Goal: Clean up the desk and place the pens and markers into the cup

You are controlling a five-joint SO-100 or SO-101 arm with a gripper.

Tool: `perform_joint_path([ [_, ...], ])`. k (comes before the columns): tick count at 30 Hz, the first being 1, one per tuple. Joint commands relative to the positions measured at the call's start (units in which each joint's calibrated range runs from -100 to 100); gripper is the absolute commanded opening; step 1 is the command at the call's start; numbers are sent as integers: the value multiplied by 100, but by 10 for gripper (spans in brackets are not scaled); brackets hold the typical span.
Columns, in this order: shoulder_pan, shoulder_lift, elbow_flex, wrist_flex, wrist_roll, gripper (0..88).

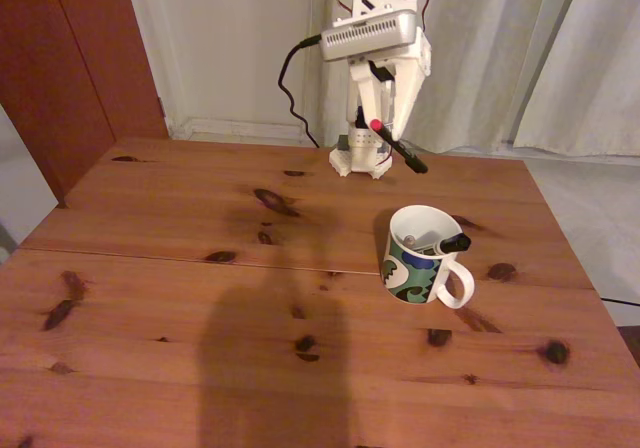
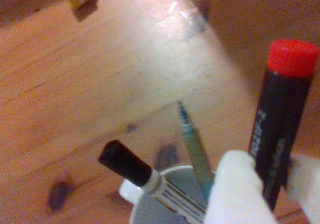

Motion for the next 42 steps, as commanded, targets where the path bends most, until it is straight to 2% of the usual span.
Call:
perform_joint_path([
  [1,-31,-430,433,-841,59,9],
  [6,-200,-563,1182,-2140,64,8],
  [9,-208,-604,1506,-2518,64,8],
  [30,-216,-555,1642,-2570,205,9],
  [42,-136,-604,2408,-2570,226,9],
])
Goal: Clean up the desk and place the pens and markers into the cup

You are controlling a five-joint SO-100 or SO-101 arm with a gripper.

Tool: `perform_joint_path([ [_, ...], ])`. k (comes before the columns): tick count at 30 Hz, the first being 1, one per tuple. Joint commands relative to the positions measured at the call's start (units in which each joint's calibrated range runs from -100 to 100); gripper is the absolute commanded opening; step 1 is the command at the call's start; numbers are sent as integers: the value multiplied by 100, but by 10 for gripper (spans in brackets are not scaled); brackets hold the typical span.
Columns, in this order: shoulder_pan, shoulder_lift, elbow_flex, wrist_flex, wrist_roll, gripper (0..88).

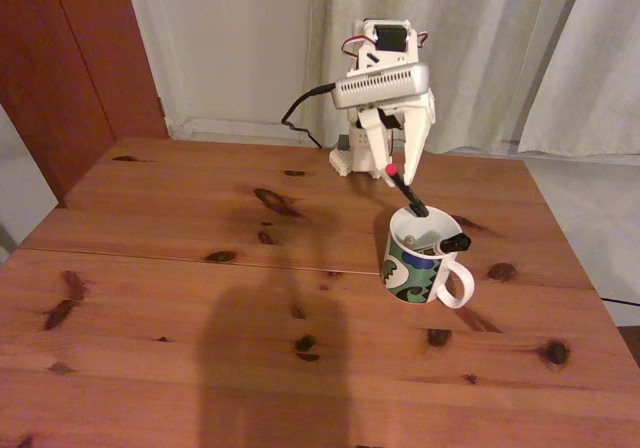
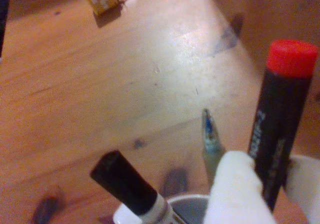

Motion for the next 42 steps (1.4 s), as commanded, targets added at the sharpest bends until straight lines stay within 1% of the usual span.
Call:
perform_joint_path([
  [1,48,-291,75,-164,50,9],
  [20,233,-299,905,-173,8,8],
  [27,338,-291,941,-173,3,8],
  [32,442,-291,941,-173,66,7],
  [34,474,-291,941,-173,166,7],
  [37,571,-299,905,-173,160,11],
  [42,587,-299,941,-173,197,96],
])
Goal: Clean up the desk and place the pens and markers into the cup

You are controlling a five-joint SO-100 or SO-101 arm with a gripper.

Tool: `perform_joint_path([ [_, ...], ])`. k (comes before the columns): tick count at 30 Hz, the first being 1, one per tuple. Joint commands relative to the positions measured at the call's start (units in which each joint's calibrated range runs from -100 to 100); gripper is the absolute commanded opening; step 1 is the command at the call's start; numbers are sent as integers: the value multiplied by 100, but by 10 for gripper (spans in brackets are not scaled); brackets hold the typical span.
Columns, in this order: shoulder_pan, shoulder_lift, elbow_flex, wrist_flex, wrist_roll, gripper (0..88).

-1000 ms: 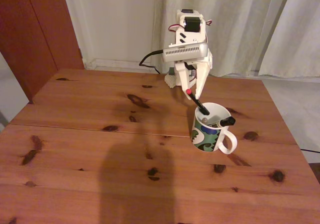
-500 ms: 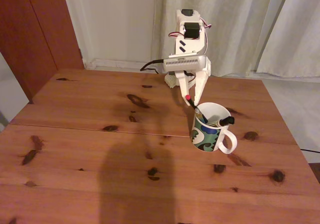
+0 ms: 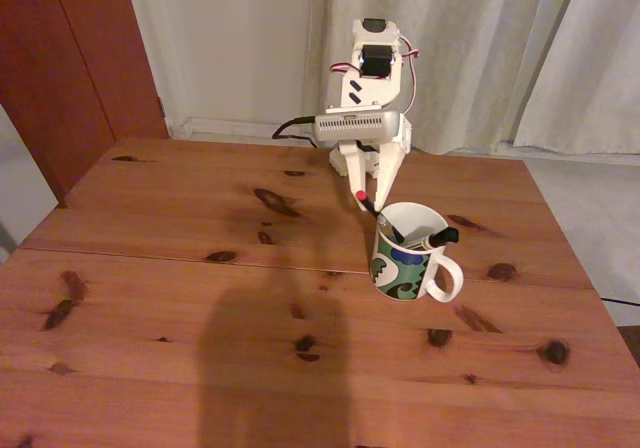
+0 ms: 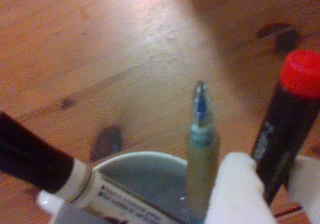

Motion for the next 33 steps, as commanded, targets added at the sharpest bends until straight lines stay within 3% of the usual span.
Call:
perform_joint_path([
  [1,103,-248,-10,-132,75,103],
  [11,207,-248,-470,-484,-161,95],
  [14,175,-256,-785,-1061,-433,8],
  [18,167,-513,-839,-1465,-402,9],
  [26,-219,-2300,342,-656,174,8],
  [33,-806,-4543,2010,1099,504,7],
])
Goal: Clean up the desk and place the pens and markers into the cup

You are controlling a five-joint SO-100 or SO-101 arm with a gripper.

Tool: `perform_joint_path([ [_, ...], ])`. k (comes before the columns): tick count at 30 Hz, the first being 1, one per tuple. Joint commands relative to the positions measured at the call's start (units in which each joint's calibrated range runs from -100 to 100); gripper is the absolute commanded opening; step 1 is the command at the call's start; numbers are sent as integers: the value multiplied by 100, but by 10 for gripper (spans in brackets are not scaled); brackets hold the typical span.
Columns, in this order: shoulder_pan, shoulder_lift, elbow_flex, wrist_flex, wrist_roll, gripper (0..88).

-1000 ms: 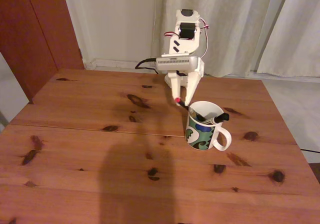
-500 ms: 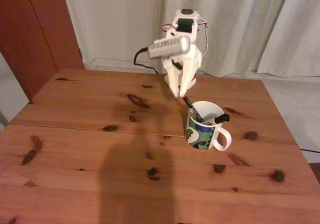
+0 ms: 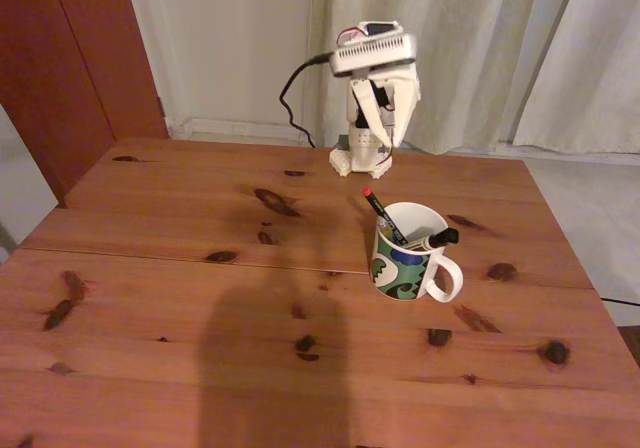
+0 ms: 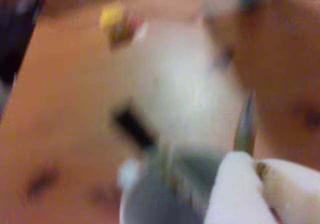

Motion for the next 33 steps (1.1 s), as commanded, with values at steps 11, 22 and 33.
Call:
perform_joint_path([
  [11,-694,-2786,1874,3564,650,7],
  [22,-614,-2902,2262,3788,902,7],
  [33,-332,-2977,3308,3444,1200,8],
])
